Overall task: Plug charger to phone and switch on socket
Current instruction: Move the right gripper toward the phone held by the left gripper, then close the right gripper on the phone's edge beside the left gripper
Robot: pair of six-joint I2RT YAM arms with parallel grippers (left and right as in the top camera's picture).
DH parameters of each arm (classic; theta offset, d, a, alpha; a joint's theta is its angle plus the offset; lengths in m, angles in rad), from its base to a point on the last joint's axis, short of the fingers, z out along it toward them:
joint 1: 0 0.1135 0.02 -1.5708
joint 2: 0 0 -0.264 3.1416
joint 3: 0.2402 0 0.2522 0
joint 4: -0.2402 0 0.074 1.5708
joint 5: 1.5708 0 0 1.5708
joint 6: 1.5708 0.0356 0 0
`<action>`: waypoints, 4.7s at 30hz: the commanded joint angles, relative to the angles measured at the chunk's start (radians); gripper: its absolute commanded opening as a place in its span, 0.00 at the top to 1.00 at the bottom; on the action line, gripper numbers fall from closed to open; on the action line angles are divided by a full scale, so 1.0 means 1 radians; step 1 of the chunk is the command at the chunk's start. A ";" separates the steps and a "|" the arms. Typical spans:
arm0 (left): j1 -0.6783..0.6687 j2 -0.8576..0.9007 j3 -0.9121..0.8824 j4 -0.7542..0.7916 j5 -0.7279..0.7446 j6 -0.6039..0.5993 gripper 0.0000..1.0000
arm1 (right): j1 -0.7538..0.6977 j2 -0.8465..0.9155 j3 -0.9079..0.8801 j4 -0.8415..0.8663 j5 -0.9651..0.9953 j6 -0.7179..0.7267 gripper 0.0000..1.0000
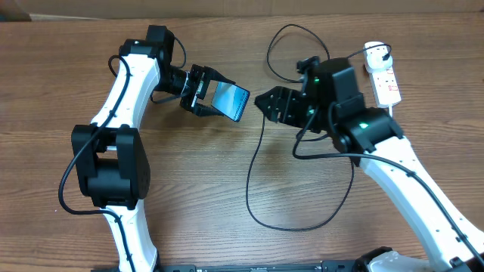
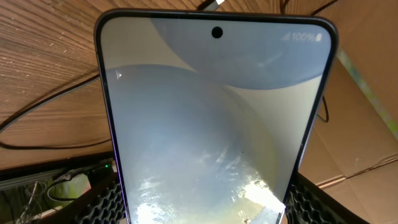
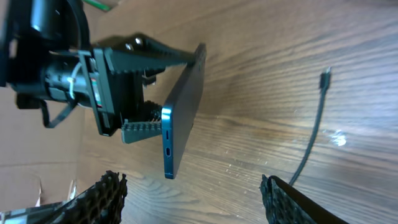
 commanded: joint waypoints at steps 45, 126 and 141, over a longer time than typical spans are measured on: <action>0.019 -0.001 0.034 0.002 0.474 -0.094 0.96 | -0.117 0.046 0.130 -0.190 0.198 0.064 0.31; -0.043 -0.001 0.034 -0.004 -0.061 -0.140 0.96 | 0.174 0.315 0.190 0.059 0.223 -0.086 0.58; -0.044 -0.001 0.034 -0.003 -0.083 -0.141 0.96 | 0.174 0.320 0.190 0.067 0.212 -0.034 0.81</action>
